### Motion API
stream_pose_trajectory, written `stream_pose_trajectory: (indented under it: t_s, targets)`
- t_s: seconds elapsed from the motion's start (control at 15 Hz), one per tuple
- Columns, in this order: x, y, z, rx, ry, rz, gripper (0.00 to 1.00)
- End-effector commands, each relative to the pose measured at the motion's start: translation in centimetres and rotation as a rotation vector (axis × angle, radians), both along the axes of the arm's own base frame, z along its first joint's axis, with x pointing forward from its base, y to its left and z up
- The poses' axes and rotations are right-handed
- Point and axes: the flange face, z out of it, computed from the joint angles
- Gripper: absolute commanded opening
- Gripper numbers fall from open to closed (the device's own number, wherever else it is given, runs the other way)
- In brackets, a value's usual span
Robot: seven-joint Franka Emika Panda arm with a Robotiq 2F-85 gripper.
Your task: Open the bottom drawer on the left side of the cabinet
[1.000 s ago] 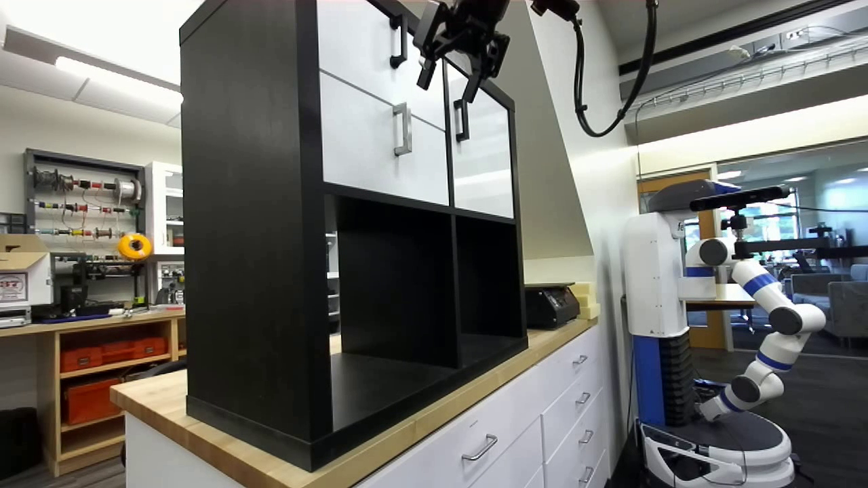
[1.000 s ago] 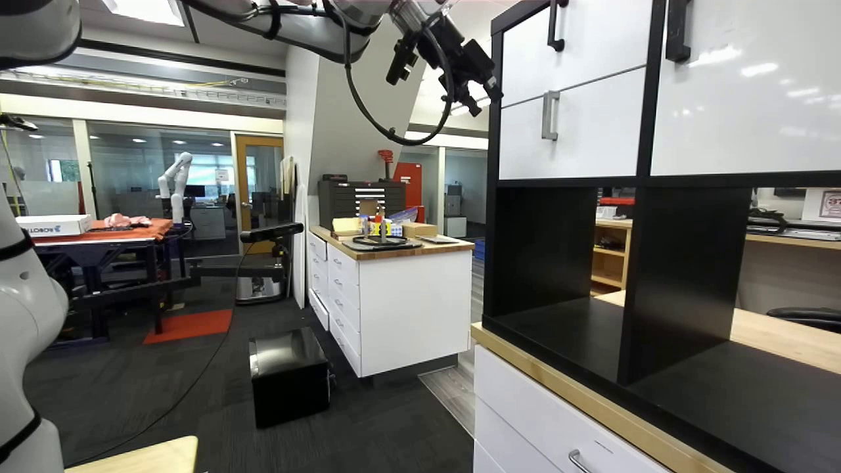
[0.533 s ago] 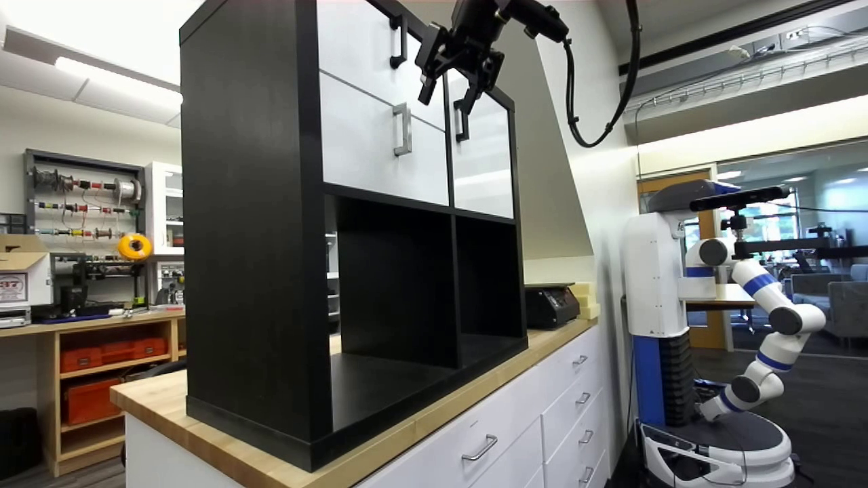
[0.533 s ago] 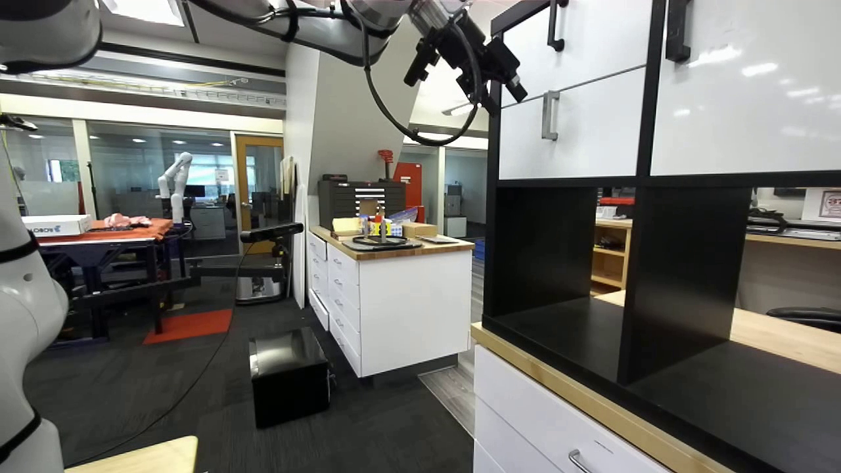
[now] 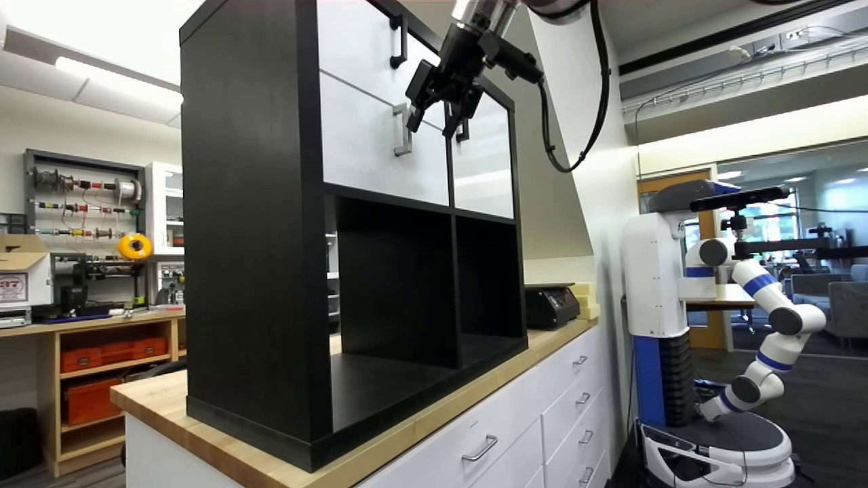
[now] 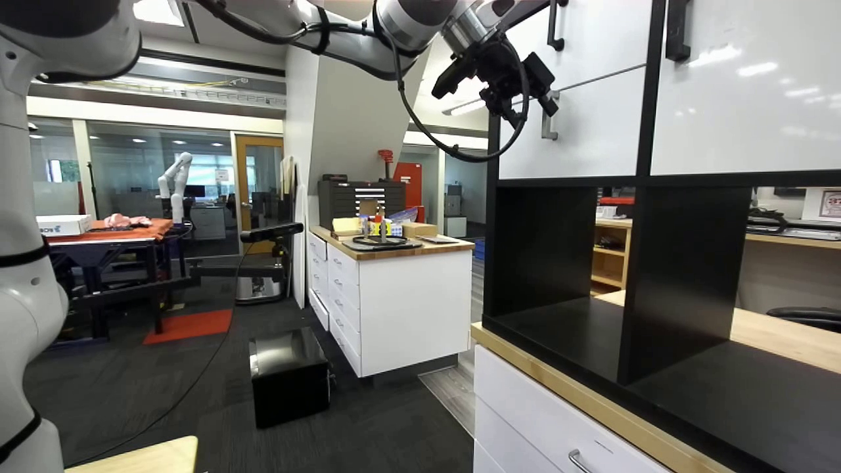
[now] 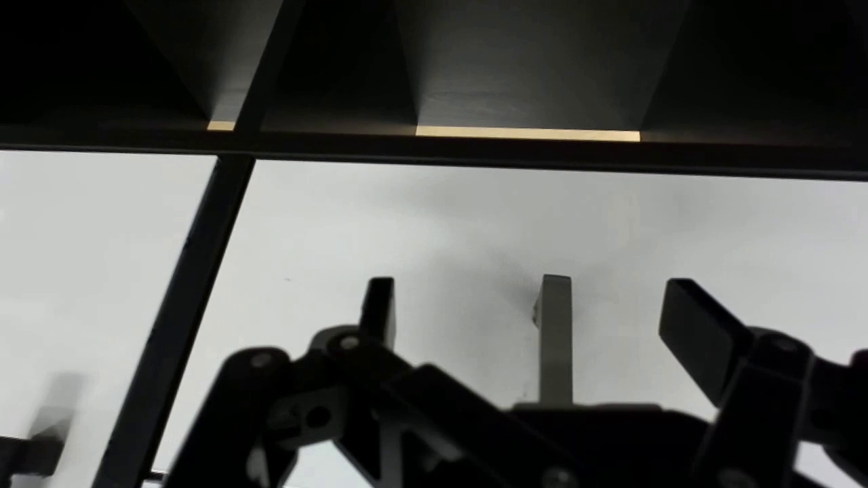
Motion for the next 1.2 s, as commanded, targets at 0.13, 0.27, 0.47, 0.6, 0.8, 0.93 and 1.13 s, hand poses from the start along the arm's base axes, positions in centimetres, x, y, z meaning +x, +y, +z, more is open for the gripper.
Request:
stream_pose_trajectory:
  t_s: [0.13, 0.27, 0.47, 0.6, 0.8, 0.93, 1.13]
  targets:
    - [1.3, -0.9, 0.4, 0.016, -0.043, 0.066, 1.0]
    - [1.6, -0.9, 0.3, 0.019, -0.047, 0.081, 1.0]
    - [2.0, -1.2, -0.1, 0.019, -0.048, 0.096, 1.0]
    - [2.0, -1.3, -0.2, 0.017, -0.047, 0.106, 0.75]
    - [1.8, -1.1, 0.1, 0.012, -0.061, 0.117, 0.6]
    - [1.7, -1.0, 0.4, 0.013, -0.074, 0.127, 0.47]
    - [1.6, -0.9, 0.8, 0.016, -0.096, 0.143, 0.28]
